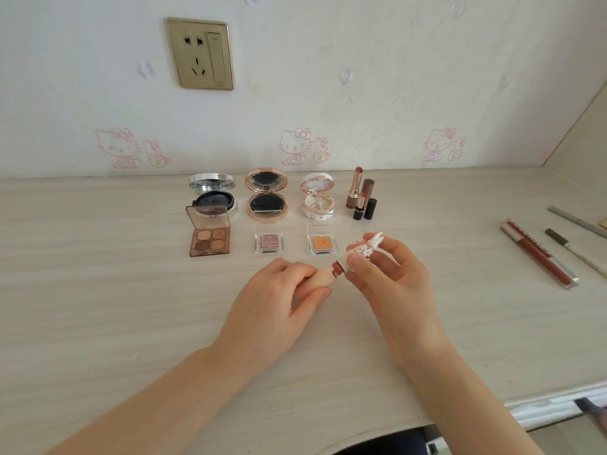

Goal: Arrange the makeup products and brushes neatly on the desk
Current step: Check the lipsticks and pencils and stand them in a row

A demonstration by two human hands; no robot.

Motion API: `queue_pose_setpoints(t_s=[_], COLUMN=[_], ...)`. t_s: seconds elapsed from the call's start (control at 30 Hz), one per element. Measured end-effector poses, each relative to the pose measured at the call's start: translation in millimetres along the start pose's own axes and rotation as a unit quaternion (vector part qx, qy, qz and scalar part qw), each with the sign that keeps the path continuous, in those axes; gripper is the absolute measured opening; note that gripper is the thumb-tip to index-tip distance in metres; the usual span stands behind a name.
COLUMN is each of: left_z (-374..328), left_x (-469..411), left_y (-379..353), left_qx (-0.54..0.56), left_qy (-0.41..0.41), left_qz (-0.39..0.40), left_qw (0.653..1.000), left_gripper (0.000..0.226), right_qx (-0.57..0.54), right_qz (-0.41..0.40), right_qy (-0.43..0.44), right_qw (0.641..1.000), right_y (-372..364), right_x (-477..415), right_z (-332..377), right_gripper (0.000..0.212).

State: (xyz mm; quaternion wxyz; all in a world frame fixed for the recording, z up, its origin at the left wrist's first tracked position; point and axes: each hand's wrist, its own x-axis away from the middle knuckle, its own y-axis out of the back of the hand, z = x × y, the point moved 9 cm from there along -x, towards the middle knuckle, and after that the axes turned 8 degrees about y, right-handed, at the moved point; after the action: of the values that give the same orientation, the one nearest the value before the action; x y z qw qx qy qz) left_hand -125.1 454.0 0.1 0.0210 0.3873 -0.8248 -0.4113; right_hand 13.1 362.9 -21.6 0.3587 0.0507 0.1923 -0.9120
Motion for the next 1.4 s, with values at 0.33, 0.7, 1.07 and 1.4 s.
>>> queue_pose_setpoints(t_s=[0.33, 0.7, 1.07, 1.4], left_z=[-6.5, -19.9, -68.2, -84.7], left_x=[1.4, 2.3, 5.4, -6.8], left_y=[0.9, -5.8, -27.1, -53.7], left_qx=[-0.005, -0.041, -0.087, -0.157], left_qy=[-0.003, -0.007, -0.129, -0.219], left_qz=[-0.004, 0.006, 0.039, 0.059], left_qw=[1.0, 0.999, 0.987, 0.961], left_gripper=[0.029, 0.032, 0.035, 0.037], right_qx=[0.015, 0.025, 0.075, 0.184], right_qz=[-0.041, -0.05, -0.008, 0.066], right_qy=[0.013, -0.021, -0.101, -0.157], right_qw=[0.999, 0.998, 0.992, 0.968], right_y=[5.0, 20.4, 39.8, 37.9], right_x=[0.4, -2.7, -26.2, -59.9], right_z=[5.8, 16.3, 24.9, 17.6], right_gripper=[0.025, 0.028, 0.031, 0.03])
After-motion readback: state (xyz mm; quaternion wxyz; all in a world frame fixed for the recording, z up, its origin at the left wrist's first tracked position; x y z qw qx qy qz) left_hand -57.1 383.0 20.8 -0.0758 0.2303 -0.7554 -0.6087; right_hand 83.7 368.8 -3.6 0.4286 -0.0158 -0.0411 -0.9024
